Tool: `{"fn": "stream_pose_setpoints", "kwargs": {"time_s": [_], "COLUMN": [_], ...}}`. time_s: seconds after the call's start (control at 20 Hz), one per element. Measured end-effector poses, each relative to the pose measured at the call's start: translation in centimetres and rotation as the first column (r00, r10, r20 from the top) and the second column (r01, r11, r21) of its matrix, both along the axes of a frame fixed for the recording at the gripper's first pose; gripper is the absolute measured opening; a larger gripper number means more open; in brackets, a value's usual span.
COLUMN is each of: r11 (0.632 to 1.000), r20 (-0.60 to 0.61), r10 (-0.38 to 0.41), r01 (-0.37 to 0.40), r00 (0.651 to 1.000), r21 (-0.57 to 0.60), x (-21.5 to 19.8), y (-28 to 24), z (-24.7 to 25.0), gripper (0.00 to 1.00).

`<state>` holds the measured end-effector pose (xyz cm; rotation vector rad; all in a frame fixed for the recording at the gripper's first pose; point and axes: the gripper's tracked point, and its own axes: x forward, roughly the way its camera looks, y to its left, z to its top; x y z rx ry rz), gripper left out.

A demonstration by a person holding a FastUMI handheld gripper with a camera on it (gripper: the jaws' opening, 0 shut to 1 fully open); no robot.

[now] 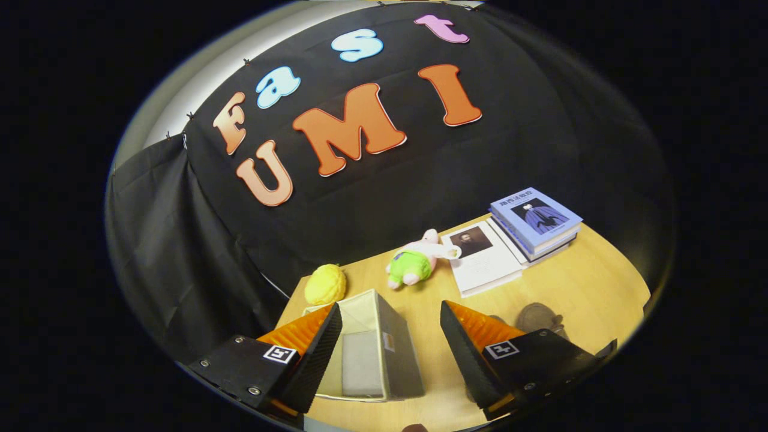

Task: Open the storage box then place both shoes into the box .Put the left shoe in first, then the right shoe, with the right side of both shoes facing outward in a uniform manner.

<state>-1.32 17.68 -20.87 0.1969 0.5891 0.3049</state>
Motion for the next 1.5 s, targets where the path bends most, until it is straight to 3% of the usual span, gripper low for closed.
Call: {"fn": "stream_pose_setpoints", "kwargs": {"time_s": [0.5,0.85,1.3,1.5], "r11": [0.988,0.959,0.949,0.939], "r20": [-0.059,-0.142,-0.290,-0.327], "r10": [-0.107,-0.149,-0.169,-0.191], "r01": [0.099,0.108,0.076,0.075], "r00": [0.993,0.979,0.942,0.925], "r21": [-0.115,-0.264,-0.307,-0.334], "x": [-1.7,-2.8,-5.5,-5.5], "y": [-7.3,-10.7,-11.5,-11.9], "z": [-5.9,-12.1,-18.9,-21.1], "gripper": [0.98,0.96,0.57,0.46]}}
